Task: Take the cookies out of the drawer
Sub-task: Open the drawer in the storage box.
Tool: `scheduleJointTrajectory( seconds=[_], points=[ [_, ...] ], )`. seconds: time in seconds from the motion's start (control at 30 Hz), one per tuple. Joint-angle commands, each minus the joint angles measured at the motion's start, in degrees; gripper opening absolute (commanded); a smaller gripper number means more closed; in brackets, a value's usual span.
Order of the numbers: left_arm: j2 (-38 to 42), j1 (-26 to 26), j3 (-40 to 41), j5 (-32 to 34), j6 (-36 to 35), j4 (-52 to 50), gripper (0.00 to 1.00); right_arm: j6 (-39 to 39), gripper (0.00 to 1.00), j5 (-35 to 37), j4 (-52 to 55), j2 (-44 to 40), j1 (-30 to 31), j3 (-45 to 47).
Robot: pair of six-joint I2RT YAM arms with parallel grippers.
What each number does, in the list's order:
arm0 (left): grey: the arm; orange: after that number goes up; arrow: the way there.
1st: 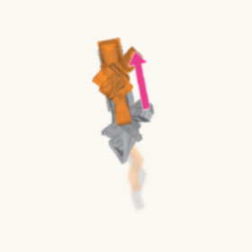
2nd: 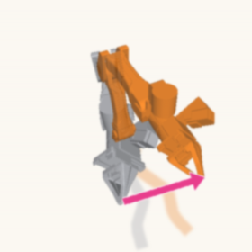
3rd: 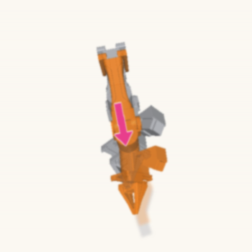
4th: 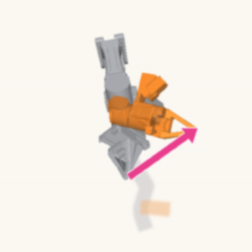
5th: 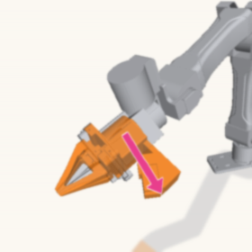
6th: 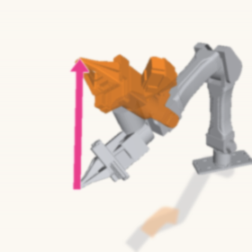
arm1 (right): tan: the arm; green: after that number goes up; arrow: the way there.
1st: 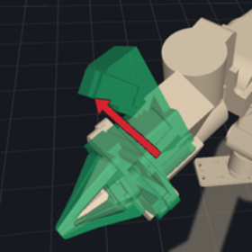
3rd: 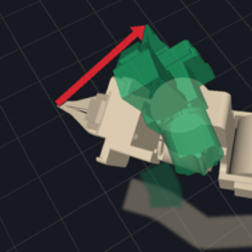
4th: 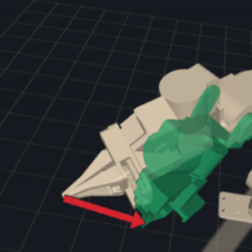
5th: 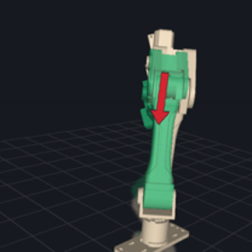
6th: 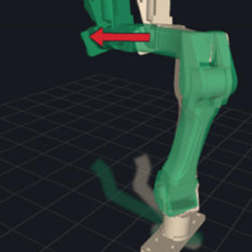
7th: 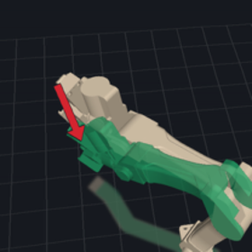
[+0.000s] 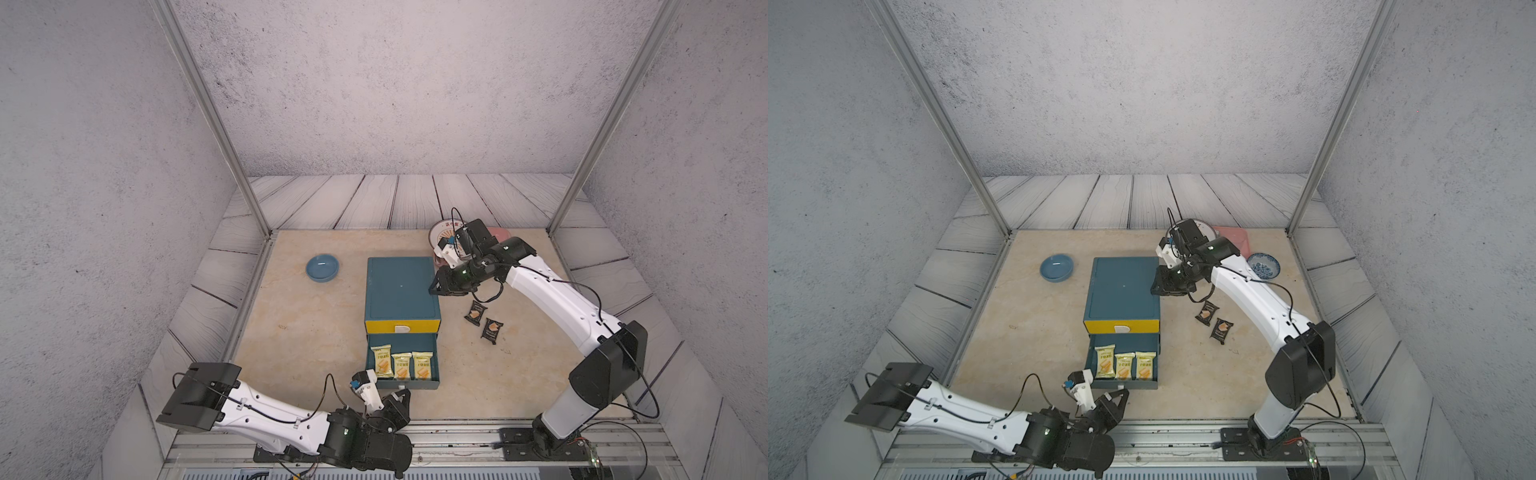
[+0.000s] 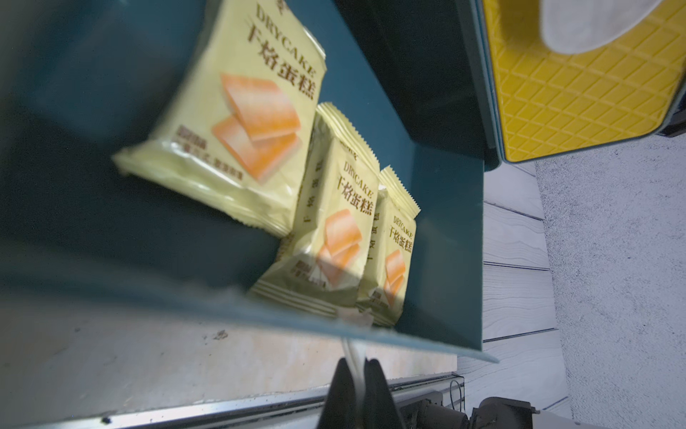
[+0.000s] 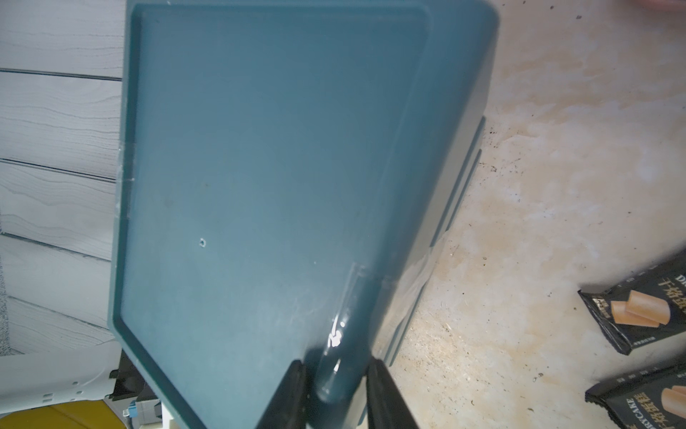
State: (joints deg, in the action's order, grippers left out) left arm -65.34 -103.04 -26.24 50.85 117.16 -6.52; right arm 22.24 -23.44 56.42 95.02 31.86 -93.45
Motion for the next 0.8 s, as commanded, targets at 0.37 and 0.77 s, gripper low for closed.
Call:
scheduleJointTrajectory(
  seconds=[0.37, 0.77],
  points=[
    [-0.94, -1.73, 0.40, 0.22, 4.32, 0.37, 0.00, -2.05, 0.29, 5.56, 9.95, 5.20, 0.84, 5.21],
    [2.74, -2.16, -2.29, 0.31, 2.61, -6.21, 0.65, -2.20, 0.29, 5.42, 10.55, 5.35, 0.91, 4.37]
  ],
)
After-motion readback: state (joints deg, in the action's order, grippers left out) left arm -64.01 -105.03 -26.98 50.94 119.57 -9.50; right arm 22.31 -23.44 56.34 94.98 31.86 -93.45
